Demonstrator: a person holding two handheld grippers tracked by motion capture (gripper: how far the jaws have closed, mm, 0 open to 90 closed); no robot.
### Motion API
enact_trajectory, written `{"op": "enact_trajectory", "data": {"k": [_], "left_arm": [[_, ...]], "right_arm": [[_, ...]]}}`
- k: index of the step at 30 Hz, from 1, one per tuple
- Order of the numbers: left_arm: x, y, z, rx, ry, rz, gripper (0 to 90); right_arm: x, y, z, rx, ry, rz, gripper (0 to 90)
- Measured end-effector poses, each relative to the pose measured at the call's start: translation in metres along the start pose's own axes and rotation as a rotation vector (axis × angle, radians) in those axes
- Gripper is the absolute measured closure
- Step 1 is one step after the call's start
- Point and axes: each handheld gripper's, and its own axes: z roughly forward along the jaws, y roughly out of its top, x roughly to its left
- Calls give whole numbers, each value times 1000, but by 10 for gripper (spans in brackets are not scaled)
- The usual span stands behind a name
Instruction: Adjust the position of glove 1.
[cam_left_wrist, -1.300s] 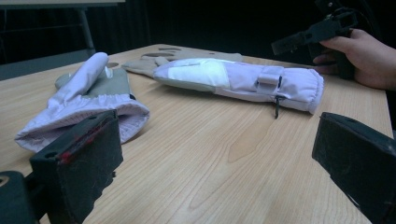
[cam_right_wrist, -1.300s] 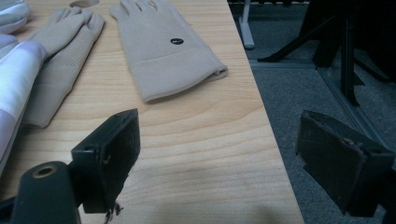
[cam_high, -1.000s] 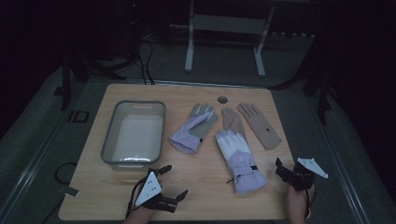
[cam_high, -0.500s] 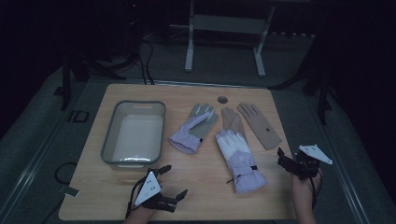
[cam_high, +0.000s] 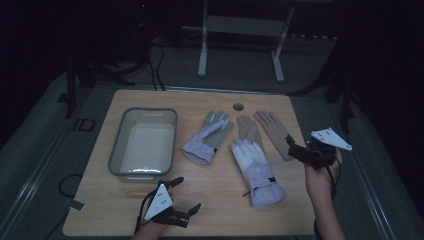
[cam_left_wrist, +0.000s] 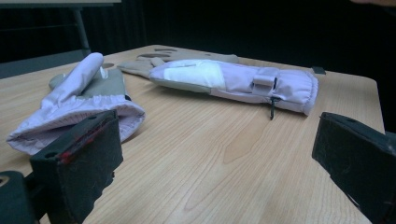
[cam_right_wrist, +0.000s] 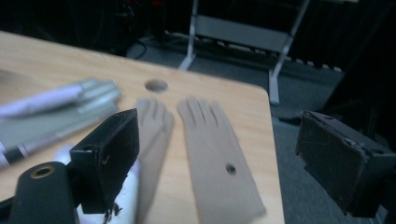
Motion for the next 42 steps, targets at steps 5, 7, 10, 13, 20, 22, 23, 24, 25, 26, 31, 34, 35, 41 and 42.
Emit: {"op": "enact_trajectory", "data": {"k": [5, 7, 10, 13, 20, 22, 23, 24, 25, 26, 31, 34, 35, 41, 42], "left_arm": [[0, 0, 0, 3, 3, 7, 19], [-1, 0, 0, 2, 6, 12, 19], [-1, 0, 0, 0, 8, 11, 19], [-1, 0, 0, -2, 8, 9, 19], [-1, 0, 0, -1, 5, 7, 19], [-1, 0, 0, -1, 12, 6, 19], [-1, 0, 0, -2, 12, 5, 19], [-1, 0, 0, -2, 11, 6, 19], [-1, 0, 0, -2, 12, 6, 19], [-1, 0, 0, -1, 13, 8, 19], [-1, 0, -1, -3, 10, 10, 19], [-1, 0, 0, -2, 12, 10, 19], [-1, 0, 0, -2, 12, 9, 19], [-1, 0, 0, -3, 10, 10, 19], [-1, 0, 0, -4, 9, 11, 19]], "right_arm": [[13, 25, 7, -5, 47, -52, 141], [21, 35, 9, -21, 68, -69, 142], [31, 47, 12, -29, 77, -85, 142], [44, 61, 17, -29, 115, -102, 141], [68, 79, 29, -40, 188, -124, 139], [80, 86, 41, -15, 283, -109, 143], [84, 87, 46, -1, 316, -100, 142], [88, 87, 51, 3, 358, -91, 142], [92, 87, 54, 10, 375, -82, 142], [97, 87, 59, 20, 388, -72, 142], [125, 84, 80, 69, 455, -92, 140], [139, 80, 93, 107, 456, -87, 153], [145, 77, 98, 120, 464, -81, 153], [170, 62, 130, 224, 513, -11, 188], [174, 58, 134, 239, 510, -2, 192]]}}
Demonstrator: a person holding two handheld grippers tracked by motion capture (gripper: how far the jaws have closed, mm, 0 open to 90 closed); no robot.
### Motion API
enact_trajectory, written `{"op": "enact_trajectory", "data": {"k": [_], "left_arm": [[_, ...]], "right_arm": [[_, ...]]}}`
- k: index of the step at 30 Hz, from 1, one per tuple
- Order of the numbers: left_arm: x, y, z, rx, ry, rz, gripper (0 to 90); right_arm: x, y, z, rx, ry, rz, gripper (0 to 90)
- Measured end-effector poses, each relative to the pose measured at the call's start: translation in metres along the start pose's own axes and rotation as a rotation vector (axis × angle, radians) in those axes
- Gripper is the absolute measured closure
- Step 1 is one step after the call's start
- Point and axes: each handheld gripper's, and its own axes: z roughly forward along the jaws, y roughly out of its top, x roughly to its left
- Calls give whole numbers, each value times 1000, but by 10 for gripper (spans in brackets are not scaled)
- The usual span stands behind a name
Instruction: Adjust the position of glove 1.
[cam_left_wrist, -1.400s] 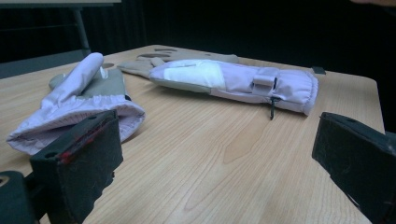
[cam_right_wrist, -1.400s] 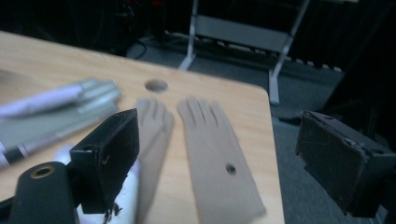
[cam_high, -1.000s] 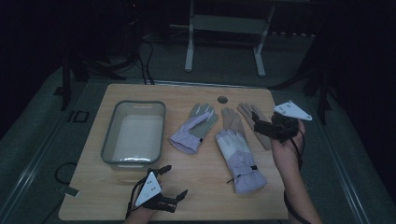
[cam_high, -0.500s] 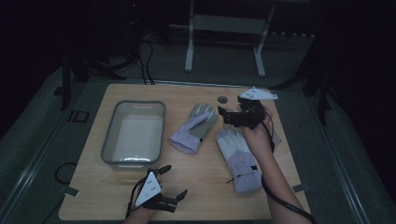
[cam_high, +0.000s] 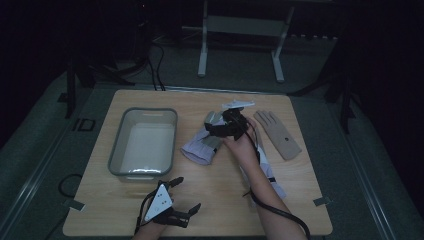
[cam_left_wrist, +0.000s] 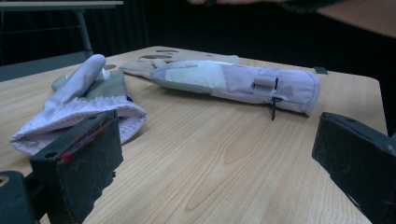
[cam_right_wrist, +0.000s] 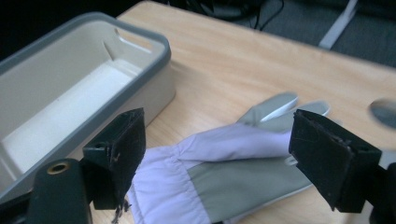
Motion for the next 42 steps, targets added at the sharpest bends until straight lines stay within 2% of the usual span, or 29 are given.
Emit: {"op": "enact_trajectory", "data": {"k": [2, 8, 10, 14, 16, 17, 19, 23, 27, 29, 35, 41, 42], "left_arm": [[0, 0, 0, 3, -2, 0, 19], [-1, 0, 0, 6, -4, 4, 19], [-1, 0, 0, 7, -4, 5, 19], [0, 0, 0, 3, -8, -1, 19], [0, 0, 0, 4, -9, -2, 19], [0, 0, 0, 6, -10, 2, 19], [-1, 0, 0, 8, -13, 4, 19], [0, 0, 0, 8, -16, 1, 19], [0, 0, 0, 7, -16, -3, 19], [0, 0, 0, 7, -16, -4, 19], [0, 0, 1, 7, -16, -7, 19], [0, 0, 1, 9, -17, -9, 19], [0, 0, 1, 9, -17, -8, 19]], "right_arm": [[2, -4, 12, 20, -13, 28, 192], [6, -14, 41, 73, -84, 68, 220], [6, -18, 49, 89, -86, 98, 226], [9, -28, 70, 156, -129, 118, 253], [9, -32, 78, 186, -127, 147, 252], [9, -34, 82, 193, -126, 161, 253], [10, -38, 90, 203, -162, 158, 253], [12, -44, 99, 192, -189, 176, 253], [15, -47, 110, 237, -214, 145, 263], [17, -47, 111, 252, -225, 111, 292], [12, -48, 110, 253, -186, 102, 363], [9, -47, 107, 260, -163, 81, 533], [8, -47, 106, 263, -163, 77, 593]]}}
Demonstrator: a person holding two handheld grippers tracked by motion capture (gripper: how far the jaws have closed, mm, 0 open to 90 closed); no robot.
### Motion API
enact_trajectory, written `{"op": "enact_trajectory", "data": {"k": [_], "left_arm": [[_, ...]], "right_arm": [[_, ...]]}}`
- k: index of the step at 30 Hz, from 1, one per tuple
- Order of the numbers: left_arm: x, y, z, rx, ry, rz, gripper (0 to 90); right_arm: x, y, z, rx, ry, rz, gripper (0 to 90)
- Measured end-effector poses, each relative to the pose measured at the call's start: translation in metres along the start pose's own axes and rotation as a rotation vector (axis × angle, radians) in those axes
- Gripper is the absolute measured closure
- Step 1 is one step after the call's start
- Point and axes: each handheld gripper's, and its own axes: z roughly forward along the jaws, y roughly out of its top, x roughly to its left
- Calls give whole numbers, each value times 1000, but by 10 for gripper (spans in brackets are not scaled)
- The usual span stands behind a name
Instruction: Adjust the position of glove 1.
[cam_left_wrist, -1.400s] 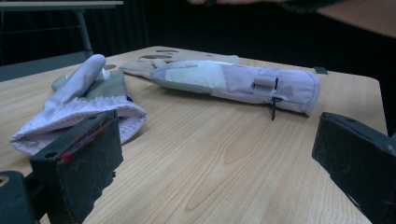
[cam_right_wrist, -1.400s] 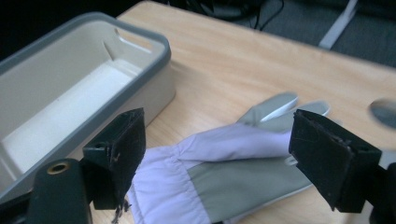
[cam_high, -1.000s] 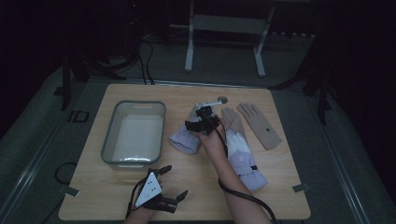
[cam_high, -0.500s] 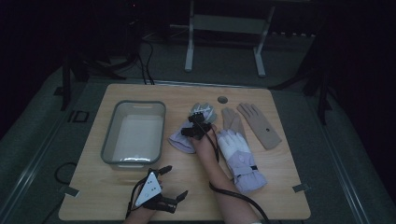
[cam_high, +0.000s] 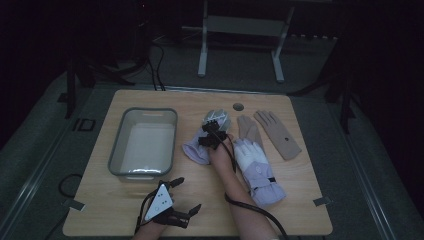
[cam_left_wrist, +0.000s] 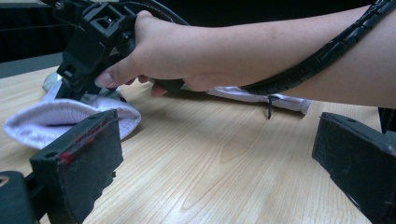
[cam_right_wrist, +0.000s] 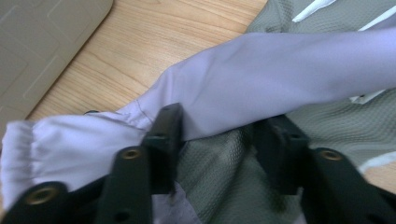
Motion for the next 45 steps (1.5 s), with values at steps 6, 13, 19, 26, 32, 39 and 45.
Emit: {"op": "enact_trajectory", "data": {"k": [6, 13, 19, 26, 32, 39, 45], "left_arm": [[0, 0, 0, 0, -1, 0, 19], [0, 0, 0, -1, -3, 0, 19], [0, 0, 0, 2, -2, -1, 19], [0, 0, 0, -1, 0, 1, 19], [0, 0, 0, -1, -2, -1, 19], [0, 0, 0, 0, -2, -2, 19], [1, 0, 0, -2, -15, -5, 19]], "right_arm": [[-3, 3, -4, 10, -8, 29, 758], [-6, 12, -22, -35, 38, -97, 798], [-13, 19, -46, -73, 110, -207, 798], [-15, 29, -72, -75, 163, -335, 796], [-18, 28, -78, -72, 210, -410, 791], [-21, 6, -45, -5, 204, -395, 774], [-25, -9, -20, 50, 213, -370, 618]]}}
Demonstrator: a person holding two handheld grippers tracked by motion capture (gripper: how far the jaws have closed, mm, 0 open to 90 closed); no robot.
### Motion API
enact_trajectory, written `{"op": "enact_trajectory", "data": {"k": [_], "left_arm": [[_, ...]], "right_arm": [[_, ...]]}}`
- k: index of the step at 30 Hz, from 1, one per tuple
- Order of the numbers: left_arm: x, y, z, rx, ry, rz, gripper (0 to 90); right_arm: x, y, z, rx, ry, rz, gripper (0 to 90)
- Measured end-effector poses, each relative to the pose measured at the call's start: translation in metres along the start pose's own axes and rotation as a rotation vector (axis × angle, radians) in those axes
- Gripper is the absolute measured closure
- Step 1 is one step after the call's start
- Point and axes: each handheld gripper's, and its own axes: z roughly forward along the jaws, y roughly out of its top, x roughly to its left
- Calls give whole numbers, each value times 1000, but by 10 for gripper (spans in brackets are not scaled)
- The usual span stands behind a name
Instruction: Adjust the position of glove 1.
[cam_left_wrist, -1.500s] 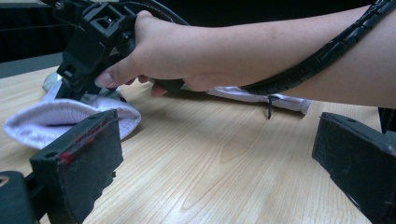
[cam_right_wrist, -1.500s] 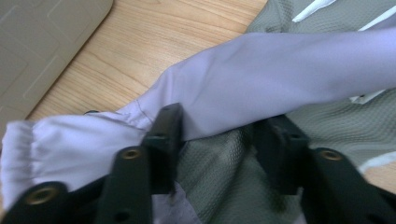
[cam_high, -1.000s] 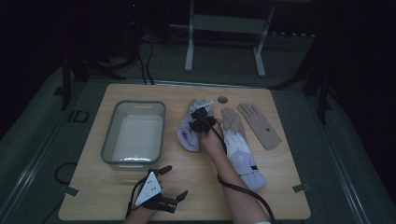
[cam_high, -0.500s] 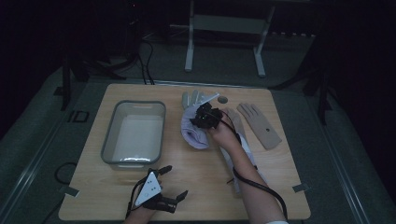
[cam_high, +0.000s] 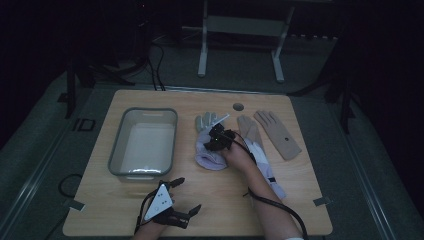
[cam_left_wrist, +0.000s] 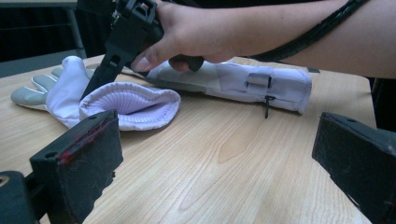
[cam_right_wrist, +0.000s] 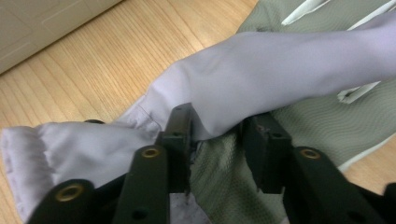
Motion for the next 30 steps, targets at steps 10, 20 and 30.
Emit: {"op": "enact_trajectory", "data": {"k": [10, 20, 30], "left_arm": [[0, 0, 0, -2, 3, -1, 19], [0, 0, 0, -2, 5, -1, 19], [0, 0, 0, -3, 7, -3, 19]], "right_arm": [[-1, -6, -4, -32, 31, 33, 368], [-5, -11, -38, -80, 63, 31, 279], [-8, -24, -66, -120, 45, 63, 179]]}}
